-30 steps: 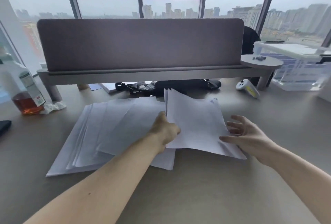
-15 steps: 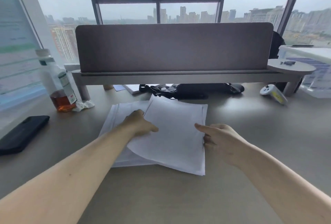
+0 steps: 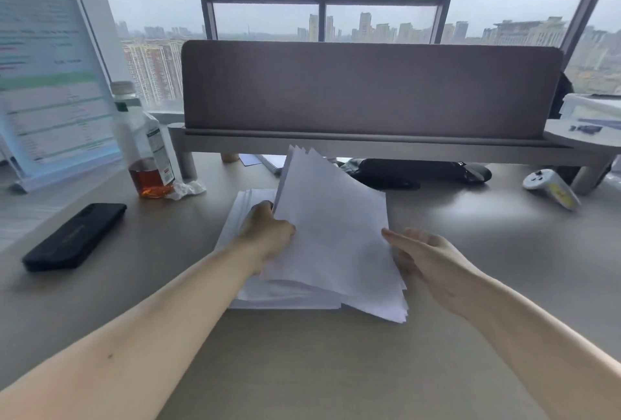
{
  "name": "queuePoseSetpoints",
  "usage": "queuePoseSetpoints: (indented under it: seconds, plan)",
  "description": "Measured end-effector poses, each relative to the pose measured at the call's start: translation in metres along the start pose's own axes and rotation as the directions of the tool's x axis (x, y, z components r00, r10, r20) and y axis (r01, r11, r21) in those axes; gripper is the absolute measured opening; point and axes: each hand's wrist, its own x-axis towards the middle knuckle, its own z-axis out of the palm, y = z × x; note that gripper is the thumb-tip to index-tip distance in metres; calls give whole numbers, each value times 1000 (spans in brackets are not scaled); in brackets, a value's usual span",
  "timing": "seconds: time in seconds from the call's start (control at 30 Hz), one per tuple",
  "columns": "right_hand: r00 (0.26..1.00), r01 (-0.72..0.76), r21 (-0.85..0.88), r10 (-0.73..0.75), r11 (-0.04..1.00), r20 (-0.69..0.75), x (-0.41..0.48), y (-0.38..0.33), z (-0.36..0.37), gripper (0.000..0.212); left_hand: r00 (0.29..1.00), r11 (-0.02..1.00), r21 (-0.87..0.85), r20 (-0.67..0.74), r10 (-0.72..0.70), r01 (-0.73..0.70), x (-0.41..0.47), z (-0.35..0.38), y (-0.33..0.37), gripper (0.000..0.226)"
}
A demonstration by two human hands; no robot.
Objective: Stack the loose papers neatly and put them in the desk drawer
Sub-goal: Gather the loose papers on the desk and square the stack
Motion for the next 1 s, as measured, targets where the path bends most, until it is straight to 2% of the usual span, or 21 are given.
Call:
queuePoseSetpoints:
  seconds: [0.07, 0.13, 0.2, 0.3, 0.4, 0.5, 0.53, 0.63, 0.7, 0.8, 0.93, 1.0]
  plan:
    - [1000, -15, -47, 15, 999, 0, 13, 0, 8, 99, 998, 994, 107, -53, 17, -11, -1, -12, -13, 34]
    - [999, -23, -79, 25, 997, 28, 23, -4, 14, 92, 999, 945, 326, -39, 27, -13, -2, -25, -22, 54]
    - [997, -48, -94, 53, 994, 48, 28, -11, 20, 84, 995, 911, 404, -85, -52, 82, 1, -39, -30, 73]
    - [993, -74, -110, 83, 991, 80, 31, -16, 30, 82, 976, 941, 269, -124, -178, 205, 7, -51, -31, 82]
    - [992, -83, -218, 102, 972, 77, 35, -15, 37, 71, 964, 963, 37, -33, -265, 266, 16, -53, -19, 78]
    - [993, -91, -247, 108, 965, 56, 42, -14, 39, 89, 942, 942, -72, 101, -320, 328, 29, -56, -18, 81]
    - [990, -112, -239, 128, 964, 53, 43, -15, 39, 89, 938, 938, -76, 113, -328, 337, 33, -55, -21, 80]
    - [984, -160, -216, 174, 963, 47, 45, -22, 39, 52, 955, 962, -5, 116, -271, 274, 33, -46, -21, 56]
    - [980, -182, -194, 193, 964, 40, 49, -22, 37, 46, 958, 966, -38, 143, -247, 255, 31, -43, -15, 44]
    - [978, -201, -112, 207, 973, 40, 47, -27, 37, 66, 951, 949, -160, 193, -241, 272, 30, -46, -12, 42]
    - [980, -190, -62, 193, 980, 45, 41, -31, 29, 73, 941, 950, -134, 231, -248, 283, 18, -46, -19, 19]
    - [977, -203, -60, 207, 977, 60, 34, -26, 26, 86, 944, 949, -167, 242, -223, 267, 9, -42, -24, 14]
